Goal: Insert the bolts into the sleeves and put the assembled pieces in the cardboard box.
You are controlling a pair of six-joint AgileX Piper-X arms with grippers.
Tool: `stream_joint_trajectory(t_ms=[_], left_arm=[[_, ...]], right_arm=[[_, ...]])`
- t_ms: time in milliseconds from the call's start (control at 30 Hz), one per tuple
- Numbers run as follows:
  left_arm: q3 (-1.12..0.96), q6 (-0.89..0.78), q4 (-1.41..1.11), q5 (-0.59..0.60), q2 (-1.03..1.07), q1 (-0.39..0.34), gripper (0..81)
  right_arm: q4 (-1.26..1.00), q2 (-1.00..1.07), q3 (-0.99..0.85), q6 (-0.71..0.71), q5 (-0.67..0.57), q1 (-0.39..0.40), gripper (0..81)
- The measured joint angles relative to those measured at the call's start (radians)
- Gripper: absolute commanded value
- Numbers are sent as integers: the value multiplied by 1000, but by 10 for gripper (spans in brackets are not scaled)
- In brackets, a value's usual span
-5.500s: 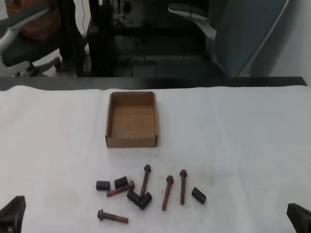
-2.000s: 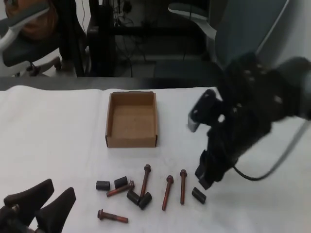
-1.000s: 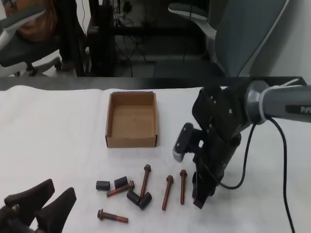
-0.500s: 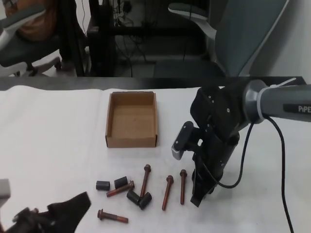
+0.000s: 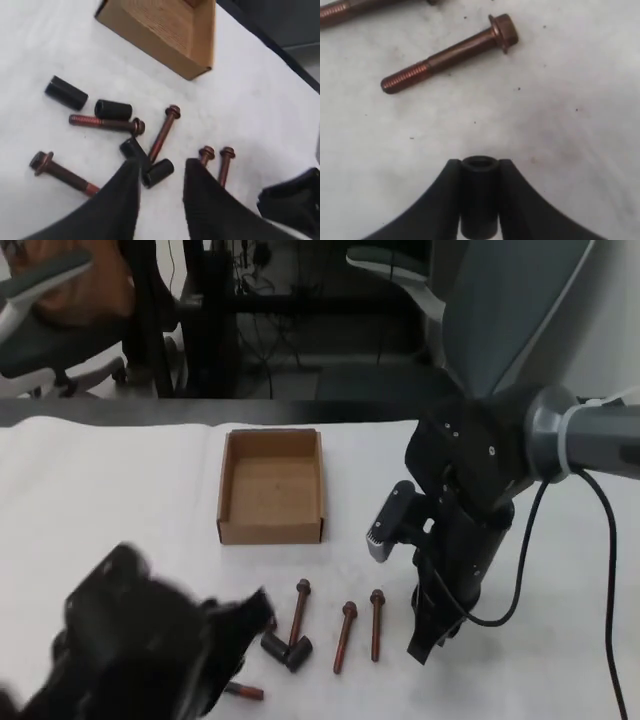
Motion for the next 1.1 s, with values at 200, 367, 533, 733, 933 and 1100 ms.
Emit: stream_joint_trajectory(t_ms=[200,367,533,733,933,1100], left_arm=[[-161,-8,30,80,296,83,174],[-193,-148,180,179,393,89,360],[-193,-275,248,223,394,79,672],[-193,-318,251,155,394,83,508],[-193,-323,241,113,394,141,508],[-195,-323,233,120,411,184,508]], right_arm=[[89,-65,0,44,-42,0,6],[142,-151,1,107,-103,0,6],[158,-198,1,134,-152,0,6],[159,-200,1,188,-277,0,6],[159,-200,2,217,-332,0,6],[159,-200,2,223,-368,0,6]])
